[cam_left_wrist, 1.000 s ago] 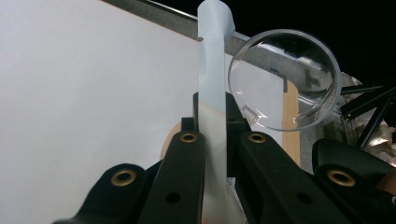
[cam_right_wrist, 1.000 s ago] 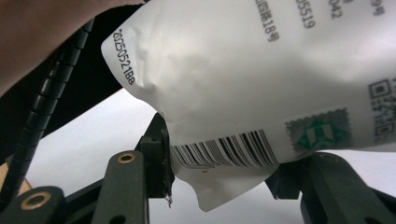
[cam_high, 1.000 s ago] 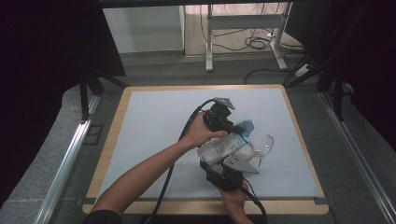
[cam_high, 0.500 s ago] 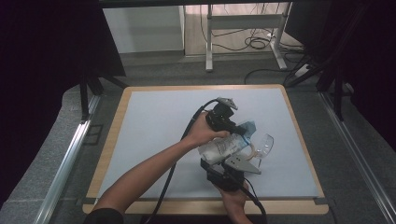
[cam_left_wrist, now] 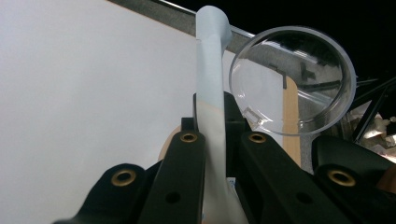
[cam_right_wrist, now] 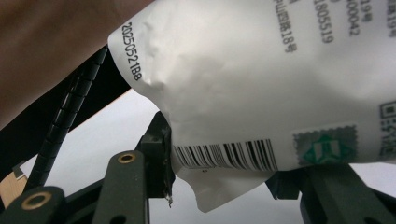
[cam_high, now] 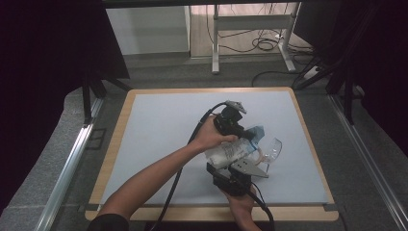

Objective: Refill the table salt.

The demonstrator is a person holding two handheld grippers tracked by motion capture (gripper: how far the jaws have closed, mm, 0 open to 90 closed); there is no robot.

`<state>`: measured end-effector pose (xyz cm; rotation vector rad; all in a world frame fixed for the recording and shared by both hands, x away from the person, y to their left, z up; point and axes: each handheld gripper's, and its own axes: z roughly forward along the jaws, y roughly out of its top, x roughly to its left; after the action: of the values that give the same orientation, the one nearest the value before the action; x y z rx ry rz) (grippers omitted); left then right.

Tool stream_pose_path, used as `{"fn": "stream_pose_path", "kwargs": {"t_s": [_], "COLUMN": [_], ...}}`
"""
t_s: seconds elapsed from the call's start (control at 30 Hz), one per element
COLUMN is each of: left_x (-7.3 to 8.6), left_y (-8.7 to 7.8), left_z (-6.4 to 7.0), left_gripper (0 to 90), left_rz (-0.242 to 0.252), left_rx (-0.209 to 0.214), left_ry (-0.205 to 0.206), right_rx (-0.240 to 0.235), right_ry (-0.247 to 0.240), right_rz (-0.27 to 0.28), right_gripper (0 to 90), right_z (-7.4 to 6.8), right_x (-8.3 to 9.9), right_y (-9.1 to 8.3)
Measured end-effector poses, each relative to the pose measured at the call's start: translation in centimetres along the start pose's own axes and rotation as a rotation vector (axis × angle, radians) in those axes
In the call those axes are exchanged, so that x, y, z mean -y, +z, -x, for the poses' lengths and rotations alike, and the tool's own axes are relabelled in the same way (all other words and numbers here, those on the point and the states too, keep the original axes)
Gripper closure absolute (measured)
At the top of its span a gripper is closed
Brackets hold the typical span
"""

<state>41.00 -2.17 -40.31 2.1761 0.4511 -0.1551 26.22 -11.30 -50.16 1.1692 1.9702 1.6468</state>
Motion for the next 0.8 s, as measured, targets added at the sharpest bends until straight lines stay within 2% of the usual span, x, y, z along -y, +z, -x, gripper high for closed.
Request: {"fn": "stream_pose_path", "kwargs": {"t_s": [0.7, 0.8], "left_x": [0.41, 0.34], "left_y": [-0.22, -0.19], "left_z": [-0.10, -0.02], "left_gripper": [90.0, 90.0], "left_rz": [0.010, 0.000], "left_rx": [0.004, 0.000], "left_ry": [-0.010, 0.002], "right_rx": [0.002, 0.003], "right_ry": [-0.021, -0.014], "right_rz": [-0.007, 0.000], "right_gripper": [51.9, 51.9], "right_z": [-0.24, -0.34], "right_x": [0.16, 0.16], "right_y": [0.18, 0.24]}}
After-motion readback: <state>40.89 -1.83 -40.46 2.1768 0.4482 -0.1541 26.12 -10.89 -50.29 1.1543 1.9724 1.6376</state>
